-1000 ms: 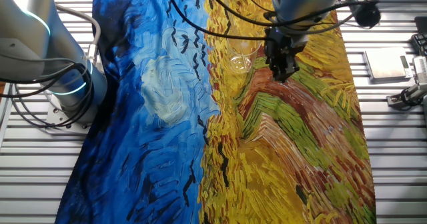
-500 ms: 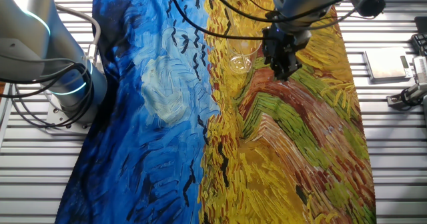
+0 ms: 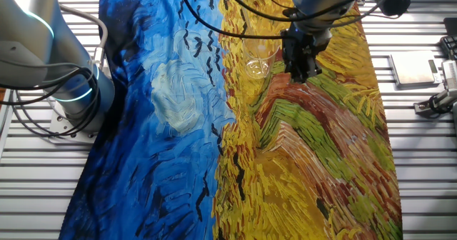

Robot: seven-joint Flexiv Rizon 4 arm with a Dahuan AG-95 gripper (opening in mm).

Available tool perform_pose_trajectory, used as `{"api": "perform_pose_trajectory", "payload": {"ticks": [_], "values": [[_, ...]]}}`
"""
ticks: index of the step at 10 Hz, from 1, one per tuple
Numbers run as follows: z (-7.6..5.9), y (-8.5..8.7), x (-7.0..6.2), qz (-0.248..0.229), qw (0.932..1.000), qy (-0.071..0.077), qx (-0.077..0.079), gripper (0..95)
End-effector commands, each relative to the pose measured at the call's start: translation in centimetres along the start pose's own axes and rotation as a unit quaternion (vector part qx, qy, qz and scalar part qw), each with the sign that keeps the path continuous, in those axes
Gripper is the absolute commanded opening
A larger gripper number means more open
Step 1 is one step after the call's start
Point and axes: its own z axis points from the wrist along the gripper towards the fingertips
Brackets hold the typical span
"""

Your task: Stir the beaker with a glass rod

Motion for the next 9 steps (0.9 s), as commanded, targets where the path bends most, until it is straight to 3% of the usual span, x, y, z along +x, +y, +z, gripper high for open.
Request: {"api": "perform_pose_trajectory", "payload": {"ticks": [1, 2, 3, 9], "values": [[0.04, -0.02, -0.07, -0.005, 1.0000, 0.002, 0.001, 19.0], [0.04, -0.02, -0.07, -0.008, 1.0000, 0.002, 0.001, 19.0], [0.04, -0.02, -0.07, -0.011, 0.9999, 0.002, 0.000, 0.0], [0.04, -0.02, -0.07, -0.068, 0.9976, 0.010, 0.010, 0.0]]}}
